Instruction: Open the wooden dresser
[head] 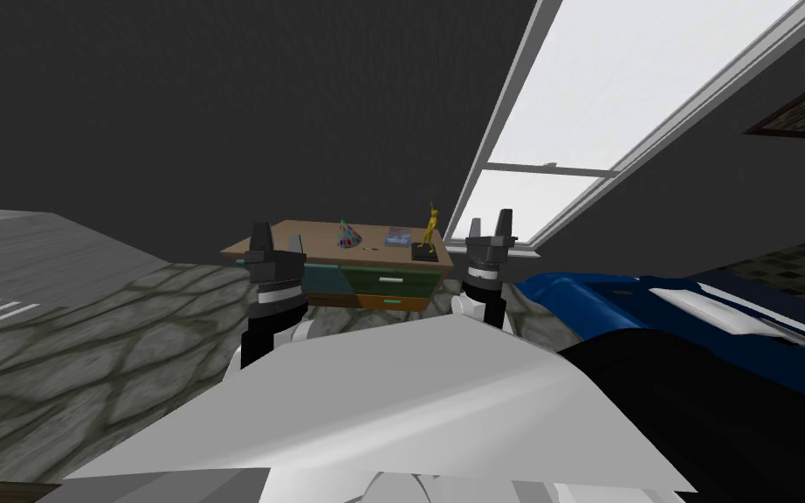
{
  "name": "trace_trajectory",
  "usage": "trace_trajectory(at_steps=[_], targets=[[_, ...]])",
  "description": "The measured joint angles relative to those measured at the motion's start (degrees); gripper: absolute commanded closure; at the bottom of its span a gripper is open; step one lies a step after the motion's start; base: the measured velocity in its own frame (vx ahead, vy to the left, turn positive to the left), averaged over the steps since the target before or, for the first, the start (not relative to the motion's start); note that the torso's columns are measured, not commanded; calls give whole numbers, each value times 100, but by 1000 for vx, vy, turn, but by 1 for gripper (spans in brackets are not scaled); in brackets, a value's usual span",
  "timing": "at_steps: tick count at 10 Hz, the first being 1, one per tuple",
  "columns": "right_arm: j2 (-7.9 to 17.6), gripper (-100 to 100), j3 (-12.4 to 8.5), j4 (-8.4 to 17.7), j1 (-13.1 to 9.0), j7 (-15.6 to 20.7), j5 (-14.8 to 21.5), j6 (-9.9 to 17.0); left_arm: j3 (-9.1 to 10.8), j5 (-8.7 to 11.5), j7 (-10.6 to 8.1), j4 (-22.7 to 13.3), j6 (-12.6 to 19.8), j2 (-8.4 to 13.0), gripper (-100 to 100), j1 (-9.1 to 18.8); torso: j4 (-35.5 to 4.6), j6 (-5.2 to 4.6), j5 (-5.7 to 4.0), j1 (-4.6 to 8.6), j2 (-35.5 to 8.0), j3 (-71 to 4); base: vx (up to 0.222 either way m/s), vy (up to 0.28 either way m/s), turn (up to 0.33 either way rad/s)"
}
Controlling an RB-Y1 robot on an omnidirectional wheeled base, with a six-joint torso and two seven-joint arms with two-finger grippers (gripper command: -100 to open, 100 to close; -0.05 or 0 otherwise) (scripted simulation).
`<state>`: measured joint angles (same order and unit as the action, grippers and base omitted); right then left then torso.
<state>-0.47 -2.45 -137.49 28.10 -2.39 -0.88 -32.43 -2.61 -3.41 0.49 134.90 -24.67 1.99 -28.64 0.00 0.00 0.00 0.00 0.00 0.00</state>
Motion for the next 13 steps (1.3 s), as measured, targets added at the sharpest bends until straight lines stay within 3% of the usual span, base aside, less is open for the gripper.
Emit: trace_trajectory(at_steps=[2, 9, 10, 13], targets=[[0, 0, 0, 0, 0, 0, 0, 0, 0, 0, 0, 0, 0, 0, 0, 0, -600, 0, 0, 0, -597, -1200, 0, 0, 0], [0, 0, 0, -2, 0, 0, 0, 0, 0, 0, 0, 2, -1, 0, 0, 0, -3537, 0, 0, 0, -3539, -7073, 0, 0, 0], [0, 0, 0, -2, 0, 0, 0, -1, 0, 0, 0, 2, -1, 0, -100, 0, -3960, 0, 0, 0, -3962, -7919, 10, -10, -26], [0, 0, 0, 1, 1, 0, 0, 0, -48, -23, 26, -296, -63, 339, -100, 38, -4221, 0, -1, 2, -4221, -8452, 7, -18, -29]])
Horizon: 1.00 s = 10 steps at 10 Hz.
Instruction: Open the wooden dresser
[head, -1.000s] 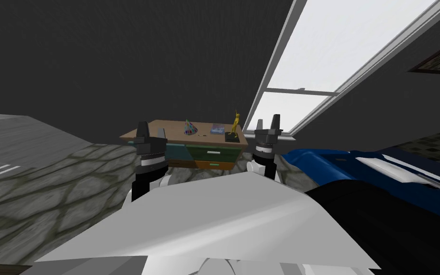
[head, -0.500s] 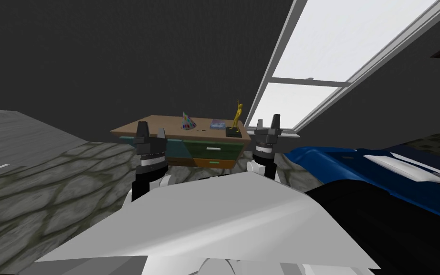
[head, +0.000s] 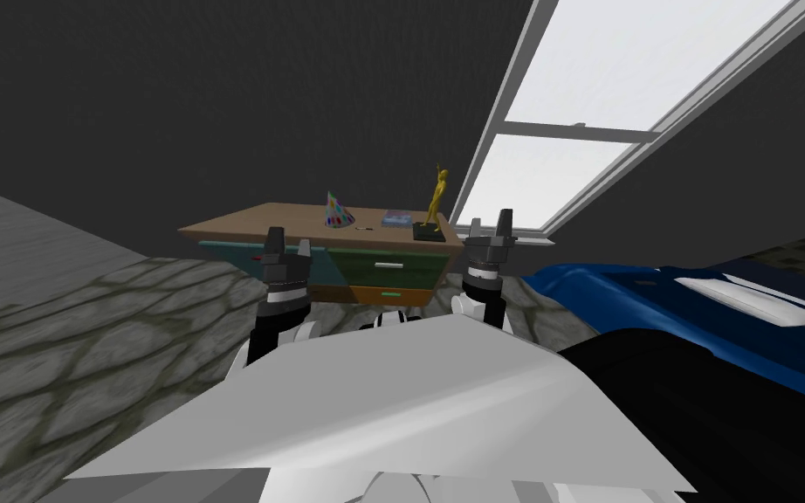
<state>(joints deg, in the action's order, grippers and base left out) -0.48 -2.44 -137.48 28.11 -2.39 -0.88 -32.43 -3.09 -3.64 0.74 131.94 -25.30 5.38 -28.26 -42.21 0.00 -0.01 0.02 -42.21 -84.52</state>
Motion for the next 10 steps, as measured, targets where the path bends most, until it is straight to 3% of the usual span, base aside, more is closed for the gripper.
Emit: trace_trajectory(at_steps=[5, 10], targets=[[0, 0, 0, 0, 0, 0, 0, 0, -44, -27, 43, -717, -111, 247, -100, 184, -8, 0, 1, -3, -8, -4, 12, -21, -31], [0, 0, 0, 0, 0, 0, 0, 0, -118, -68, 93, -1463, -230, 258, -100, 349, -8, 0, 1, -3, -8, -4, 12, -21, -31]])
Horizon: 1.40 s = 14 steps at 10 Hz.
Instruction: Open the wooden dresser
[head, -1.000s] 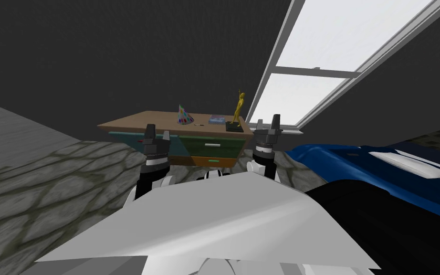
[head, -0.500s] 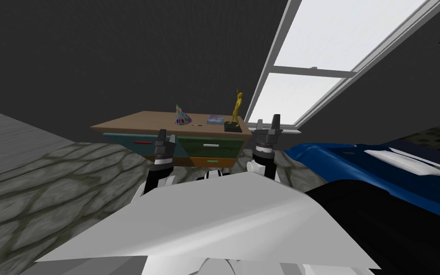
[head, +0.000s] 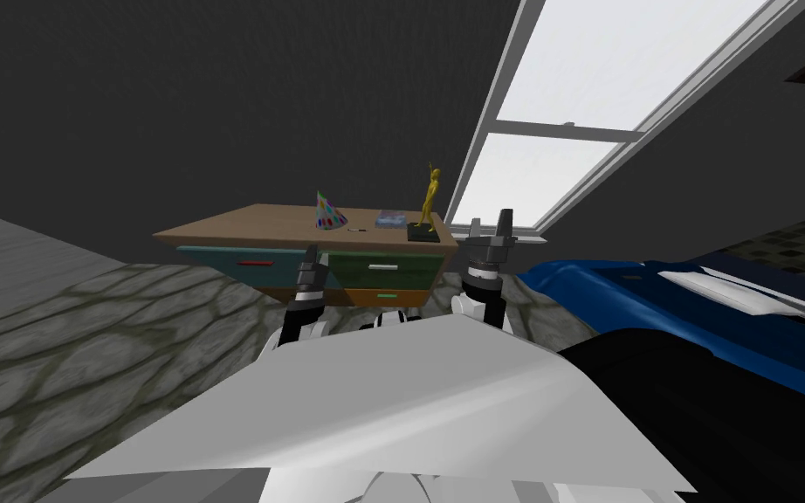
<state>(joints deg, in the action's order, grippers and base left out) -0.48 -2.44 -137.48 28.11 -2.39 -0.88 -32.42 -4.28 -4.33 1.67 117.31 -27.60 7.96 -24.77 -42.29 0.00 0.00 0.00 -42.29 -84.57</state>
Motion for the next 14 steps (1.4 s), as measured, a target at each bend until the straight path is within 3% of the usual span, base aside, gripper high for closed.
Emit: trace_trajectory(at_steps=[9, 14], targets=[[0, 0, 0, 0, 0, 0, 0, 0, -118, -62, 84, -1233, -236, -103, -100, 230, 0, 0, 0, 1, 1, 0, 11, -18, -28], [0, 0, 0, 0, 0, 0, 0, 0, -174, -89, 115, -1852, -336, -33, -100, 344, 0, 0, 0, 1, 0, 0, 11, -18, -28]])
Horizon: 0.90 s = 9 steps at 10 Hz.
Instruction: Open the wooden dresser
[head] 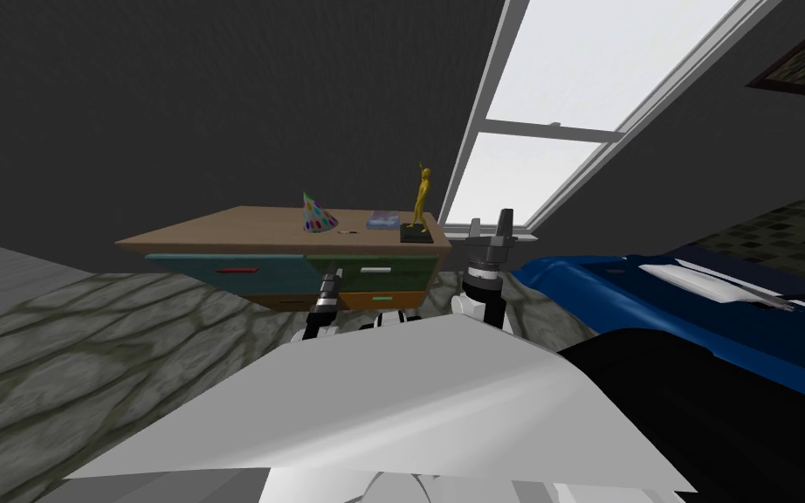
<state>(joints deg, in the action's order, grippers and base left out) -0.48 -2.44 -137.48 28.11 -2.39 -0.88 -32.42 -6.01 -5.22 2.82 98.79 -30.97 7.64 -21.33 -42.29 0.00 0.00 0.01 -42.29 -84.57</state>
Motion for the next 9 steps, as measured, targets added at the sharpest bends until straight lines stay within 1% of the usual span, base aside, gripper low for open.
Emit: trace_trajectory(at_steps=[1, 4, 5, 6, 9], targets=[[0, 0, 0, 0, 0, 0, 0, 0, -23, -19, 30, -177, -15, -26, -100, 66, 1, -1, 0, 0, 2, -1, 11, -20, -38], [0, 0, 0, 0, 0, 0, 0, 0, -49, -25, 35, -625, -110, 19, -100, 134, 0, 0, 0, -1, 0, 0, 12, -21, -29], [0, 0, 0, 0, 0, 0, 0, 0, -84, -45, 57, -722, -118, -12, -100, 126, 0, 0, 0, 0, 1, 0, 10, -14, -11], [0, 0, 0, 0, 0, 0, 0, 0, -84, -47, 66, -817, -109, -17, -100, 184, 0, 0, 0, -3, 0, 0, 8, -12, -22], [0, 0, 0, 0, 0, 0, 0, 0, -128, -71, 98, -1233, -186, -78, -100, 258, 0, 0, 0, 2, 1, -1, 12, -18, -29]])
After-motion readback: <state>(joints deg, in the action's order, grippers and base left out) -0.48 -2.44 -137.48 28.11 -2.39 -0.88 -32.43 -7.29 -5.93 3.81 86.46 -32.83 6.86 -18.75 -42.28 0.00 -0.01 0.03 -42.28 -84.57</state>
